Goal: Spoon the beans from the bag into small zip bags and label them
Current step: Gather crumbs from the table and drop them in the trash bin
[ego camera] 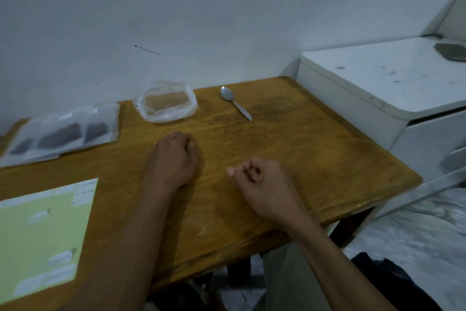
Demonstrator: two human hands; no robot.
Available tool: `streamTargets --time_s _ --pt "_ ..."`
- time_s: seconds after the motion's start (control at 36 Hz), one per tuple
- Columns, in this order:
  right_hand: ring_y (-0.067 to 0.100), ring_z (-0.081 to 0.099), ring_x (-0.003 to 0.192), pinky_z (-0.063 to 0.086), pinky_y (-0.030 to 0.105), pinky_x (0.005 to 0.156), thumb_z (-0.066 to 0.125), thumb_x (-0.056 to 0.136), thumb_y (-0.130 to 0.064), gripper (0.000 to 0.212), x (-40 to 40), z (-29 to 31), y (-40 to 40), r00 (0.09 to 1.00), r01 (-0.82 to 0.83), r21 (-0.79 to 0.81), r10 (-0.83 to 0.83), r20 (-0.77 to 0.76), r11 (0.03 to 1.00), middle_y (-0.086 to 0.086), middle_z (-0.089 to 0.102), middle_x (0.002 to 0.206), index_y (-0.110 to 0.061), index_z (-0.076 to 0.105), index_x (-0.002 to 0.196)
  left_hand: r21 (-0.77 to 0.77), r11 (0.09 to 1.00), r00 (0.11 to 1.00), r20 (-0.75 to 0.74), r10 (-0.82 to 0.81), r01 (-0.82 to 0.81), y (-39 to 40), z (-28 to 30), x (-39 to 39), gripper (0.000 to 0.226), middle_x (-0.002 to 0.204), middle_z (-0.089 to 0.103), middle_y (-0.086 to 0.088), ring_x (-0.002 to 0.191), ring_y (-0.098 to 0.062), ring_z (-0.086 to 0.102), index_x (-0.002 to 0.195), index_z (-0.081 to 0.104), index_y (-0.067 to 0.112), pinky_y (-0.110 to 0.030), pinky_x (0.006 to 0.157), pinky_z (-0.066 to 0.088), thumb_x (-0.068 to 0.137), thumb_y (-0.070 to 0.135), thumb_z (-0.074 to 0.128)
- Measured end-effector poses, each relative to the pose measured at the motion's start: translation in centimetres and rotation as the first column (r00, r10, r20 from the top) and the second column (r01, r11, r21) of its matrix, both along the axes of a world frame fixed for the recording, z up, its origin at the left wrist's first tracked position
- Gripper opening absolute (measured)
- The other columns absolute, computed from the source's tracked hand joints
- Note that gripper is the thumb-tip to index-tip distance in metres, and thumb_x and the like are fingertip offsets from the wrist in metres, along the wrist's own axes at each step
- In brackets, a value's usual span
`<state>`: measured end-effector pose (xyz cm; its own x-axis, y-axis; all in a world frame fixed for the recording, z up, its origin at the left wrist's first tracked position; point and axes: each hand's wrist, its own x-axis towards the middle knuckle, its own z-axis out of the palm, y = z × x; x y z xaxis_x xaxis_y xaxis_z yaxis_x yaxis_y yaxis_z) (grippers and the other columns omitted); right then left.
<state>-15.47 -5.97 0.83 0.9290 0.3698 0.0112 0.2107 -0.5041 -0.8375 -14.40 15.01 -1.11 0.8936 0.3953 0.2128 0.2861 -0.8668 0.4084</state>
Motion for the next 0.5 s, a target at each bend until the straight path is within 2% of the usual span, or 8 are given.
streamTargets --time_s 0.06,0.11,0.17,0.19,0.22,0.28,0.36,0.5 --pt "0.0 0.049 0.057 0.041 0.019 0.056 0.066 0.092 -0.041 0.021 0.3 0.7 -0.6 0.983 0.069 0.174 -0.037 -0.178 0.982 -0.013 0.054 0.061 -0.024 0.066 0.078 -0.001 1.0 1.0 -0.004 -0.01 0.01 0.0 0.0 0.0 0.032 0.128 0.061 -0.007 0.118 -0.025 0.056 0.127 0.06 0.014 -0.054 0.108 0.041 0.101 0.027 0.046" --pt "0.003 0.046 0.055 0.036 0.02 0.053 0.066 0.094 -0.031 0.025 1.2 1.2 -1.4 0.911 0.204 0.395 -0.027 -0.41 0.896 -0.011 0.052 0.059 -0.02 0.064 0.072 -0.007 1.0 1.0 -0.017 -0.009 0.008 0.0 0.2 -0.1 0.032 0.128 0.061 -0.007 0.118 -0.025 0.056 0.127 0.06 0.014 -0.054 0.107 0.041 0.101 0.027 0.046" --pt "0.006 0.039 0.051 0.029 0.02 0.045 0.063 0.095 -0.021 0.026 2.2 1.0 -2.3 0.771 0.413 0.61 0.097 -0.629 0.676 -0.006 0.044 0.059 -0.015 0.055 0.071 -0.01 1.0 0.999 -0.037 -0.002 0.002 -0.1 0.3 -0.1 0.033 0.13 0.06 -0.006 0.12 -0.024 0.055 0.129 0.059 0.014 -0.054 0.109 0.04 0.101 0.027 0.047" --pt "0.007 0.037 0.05 0.028 0.02 0.042 0.06 0.095 -0.018 0.024 2.5 0.9 -2.7 0.706 0.503 0.655 0.168 -0.688 0.564 -0.004 0.042 0.061 -0.015 0.051 0.073 -0.006 1.0 0.999 -0.044 -0.002 0.002 -0.1 0.4 -0.1 0.033 0.131 0.06 -0.006 0.12 -0.025 0.055 0.13 0.058 0.015 -0.054 0.109 0.04 0.101 0.027 0.047" --pt "0.008 0.038 0.05 0.028 0.02 0.04 0.055 0.095 -0.018 0.021 2.8 0.8 -3.0 0.66 0.568 0.669 0.22 -0.719 0.479 -0.002 0.041 0.062 -0.016 0.048 0.075 -0.003 1.0 0.999 -0.047 -0.004 0.004 -0.2 0.4 -0.1 0.033 0.13 0.06 -0.007 0.12 -0.025 0.056 0.13 0.058 0.015 -0.054 0.109 0.04 0.101 0.027 0.047" --pt "0.01 0.039 0.051 0.028 0.021 0.042 0.047 0.095 -0.018 0.02 3.1 0.8 -3.5 0.613 0.642 0.663 0.261 -0.745 0.385 0.0 0.042 0.063 -0.016 0.046 0.076 0.005 1.0 0.999 -0.041 -0.008 0.008 -0.3 0.4 -0.1 0.033 0.129 0.061 -0.006 0.118 -0.025 0.056 0.129 0.059 0.016 -0.055 0.108 0.041 0.101 0.027 0.047" --pt "0.009 0.04 0.049 0.028 0.021 0.042 0.042 0.098 -0.022 0.025 3.0 1.0 -3.7 0.614 0.672 0.651 0.228 -0.756 0.352 0.0 0.044 0.061 -0.016 0.048 0.074 0.004 1.0 0.999 -0.041 -0.008 0.008 -0.6 0.8 -0.1 0.031 0.125 0.063 -0.007 0.113 -0.025 0.058 0.127 0.06 0.016 -0.053 0.105 0.044 0.101 0.027 0.048" --pt "0.008 0.042 0.048 0.03 0.021 0.041 0.049 0.103 -0.031 0.03 2.8 0.7 -4.1 0.684 0.626 0.621 0.049 -0.728 0.472 -0.003 0.048 0.06 -0.015 0.055 0.079 -0.01 0.996 0.996 -0.007 -0.091 0.091 -2.6 1.2 -0.3 0.023 0.108 0.068 -0.009 0.097 -0.024 0.061 0.115 0.066 0.013 -0.046 0.087 0.051 0.099 0.025 0.054"
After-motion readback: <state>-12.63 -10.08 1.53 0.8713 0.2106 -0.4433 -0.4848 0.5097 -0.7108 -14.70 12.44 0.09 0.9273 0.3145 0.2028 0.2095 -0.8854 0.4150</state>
